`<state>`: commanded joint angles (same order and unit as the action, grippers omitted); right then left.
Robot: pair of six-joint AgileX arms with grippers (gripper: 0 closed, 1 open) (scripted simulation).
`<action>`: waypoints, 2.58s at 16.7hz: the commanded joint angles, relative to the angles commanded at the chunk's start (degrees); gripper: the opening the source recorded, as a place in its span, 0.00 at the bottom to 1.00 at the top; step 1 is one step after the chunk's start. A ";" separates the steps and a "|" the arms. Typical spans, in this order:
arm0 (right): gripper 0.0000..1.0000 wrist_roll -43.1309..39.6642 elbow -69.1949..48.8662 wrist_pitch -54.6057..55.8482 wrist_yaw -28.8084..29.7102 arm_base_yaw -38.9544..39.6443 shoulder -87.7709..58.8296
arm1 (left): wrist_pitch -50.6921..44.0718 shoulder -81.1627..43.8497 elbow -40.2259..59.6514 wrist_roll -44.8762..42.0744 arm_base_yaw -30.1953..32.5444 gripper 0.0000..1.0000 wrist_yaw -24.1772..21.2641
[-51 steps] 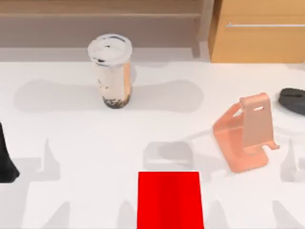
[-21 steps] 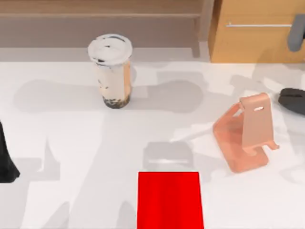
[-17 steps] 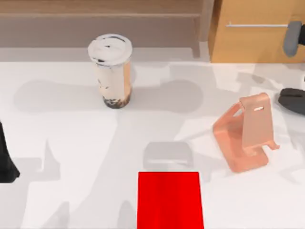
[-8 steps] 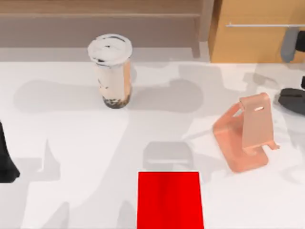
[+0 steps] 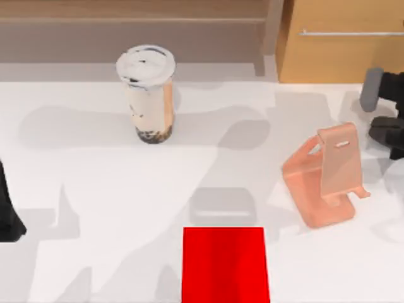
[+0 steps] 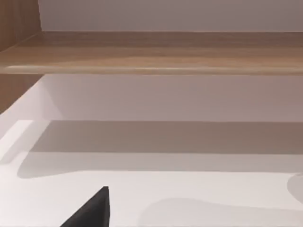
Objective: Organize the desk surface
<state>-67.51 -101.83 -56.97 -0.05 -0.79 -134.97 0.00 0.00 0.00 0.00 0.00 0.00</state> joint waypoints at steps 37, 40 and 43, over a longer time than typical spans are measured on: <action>0.00 0.34 -16.55 -21.29 -0.25 0.05 4.96 | 0.00 0.00 0.00 0.00 0.00 1.00 0.00; 0.00 0.37 -16.77 -21.53 -0.25 0.04 5.09 | 0.00 0.00 0.00 0.00 0.00 1.00 0.00; 0.00 0.99 -16.65 -21.06 -0.32 0.50 5.08 | 0.00 0.00 0.00 0.00 0.00 1.00 0.00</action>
<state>-66.53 -118.48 -78.03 -0.38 -0.29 -129.89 0.00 0.00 0.00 0.00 0.00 0.00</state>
